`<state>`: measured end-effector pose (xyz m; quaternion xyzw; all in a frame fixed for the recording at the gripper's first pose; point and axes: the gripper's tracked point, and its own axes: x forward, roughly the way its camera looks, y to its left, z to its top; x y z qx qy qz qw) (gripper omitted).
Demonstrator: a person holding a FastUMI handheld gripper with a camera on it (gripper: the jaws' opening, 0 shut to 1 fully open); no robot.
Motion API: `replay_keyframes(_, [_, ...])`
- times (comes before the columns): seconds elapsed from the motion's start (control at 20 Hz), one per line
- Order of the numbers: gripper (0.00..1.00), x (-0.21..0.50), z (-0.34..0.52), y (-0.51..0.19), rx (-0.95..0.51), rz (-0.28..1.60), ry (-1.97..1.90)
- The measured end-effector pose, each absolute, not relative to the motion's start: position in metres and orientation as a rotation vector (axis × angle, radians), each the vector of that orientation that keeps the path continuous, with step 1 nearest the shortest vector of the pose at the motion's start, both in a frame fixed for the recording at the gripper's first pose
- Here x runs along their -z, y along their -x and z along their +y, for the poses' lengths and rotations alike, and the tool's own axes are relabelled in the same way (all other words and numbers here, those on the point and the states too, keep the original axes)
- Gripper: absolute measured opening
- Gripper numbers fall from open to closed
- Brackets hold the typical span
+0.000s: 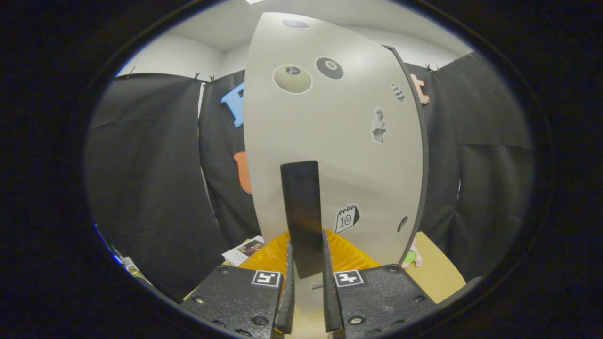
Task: Open the shoe cabinet door, grab the shoes and put them into the shoe cabinet, then close the shoe cabinet door.
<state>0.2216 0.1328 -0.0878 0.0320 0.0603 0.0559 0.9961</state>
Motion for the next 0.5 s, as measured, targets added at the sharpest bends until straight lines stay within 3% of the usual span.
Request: replay_keyframes(0.5, [0.26,0.089,0.099,-0.199,-0.044,0.105,-0.023])
